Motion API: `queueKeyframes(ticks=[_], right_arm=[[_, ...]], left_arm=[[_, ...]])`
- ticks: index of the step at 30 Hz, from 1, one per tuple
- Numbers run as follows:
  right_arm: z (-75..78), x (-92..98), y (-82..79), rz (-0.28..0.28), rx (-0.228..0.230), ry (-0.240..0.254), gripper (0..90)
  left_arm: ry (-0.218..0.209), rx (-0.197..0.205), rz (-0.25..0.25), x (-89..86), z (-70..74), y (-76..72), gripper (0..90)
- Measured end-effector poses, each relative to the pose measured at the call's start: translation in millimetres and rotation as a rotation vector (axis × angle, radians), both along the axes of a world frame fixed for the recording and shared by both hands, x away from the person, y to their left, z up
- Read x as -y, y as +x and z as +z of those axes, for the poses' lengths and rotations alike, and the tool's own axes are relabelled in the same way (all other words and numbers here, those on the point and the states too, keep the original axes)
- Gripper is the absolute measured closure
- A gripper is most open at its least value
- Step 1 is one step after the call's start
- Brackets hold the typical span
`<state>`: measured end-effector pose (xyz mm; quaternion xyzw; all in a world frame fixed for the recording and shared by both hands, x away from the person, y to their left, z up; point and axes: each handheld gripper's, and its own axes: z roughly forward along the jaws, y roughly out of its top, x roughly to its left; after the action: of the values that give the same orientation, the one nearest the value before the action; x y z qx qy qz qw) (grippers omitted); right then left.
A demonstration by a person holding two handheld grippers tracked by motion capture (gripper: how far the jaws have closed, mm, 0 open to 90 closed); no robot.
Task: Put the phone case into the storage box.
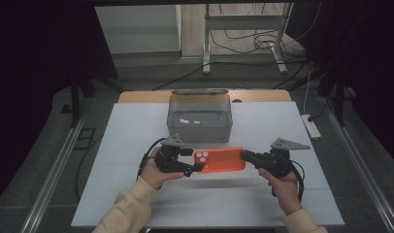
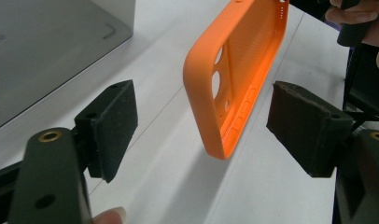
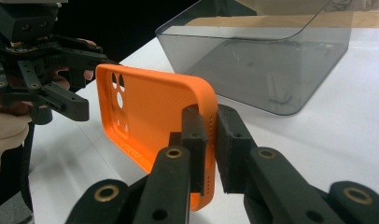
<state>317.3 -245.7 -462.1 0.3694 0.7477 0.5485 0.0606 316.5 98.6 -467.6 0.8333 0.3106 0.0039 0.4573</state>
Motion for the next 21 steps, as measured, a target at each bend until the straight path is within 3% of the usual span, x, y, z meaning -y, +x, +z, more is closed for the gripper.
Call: queueKeyframes(ticks=[7, 14, 21], right_arm=[[-0.4, -0.1, -0.2, -0.005, -0.001, 0.009, 82.0], [-0.8, -1.5, -0.5, 0.013, 0.002, 0.012, 82.0], [-0.8, -3.9, -1.3, 0.029, 0.011, 0.012, 82.0]], left_arm=[[0.004, 0.022, -0.001, 4.7, -0.6, -1.4, 28.6], [0.002, 0.016, -0.005, 10.0, -2.8, 0.4, 36.9], [-0.001, 0.007, -0.028, 13.8, -3.8, 0.1, 56.1]])
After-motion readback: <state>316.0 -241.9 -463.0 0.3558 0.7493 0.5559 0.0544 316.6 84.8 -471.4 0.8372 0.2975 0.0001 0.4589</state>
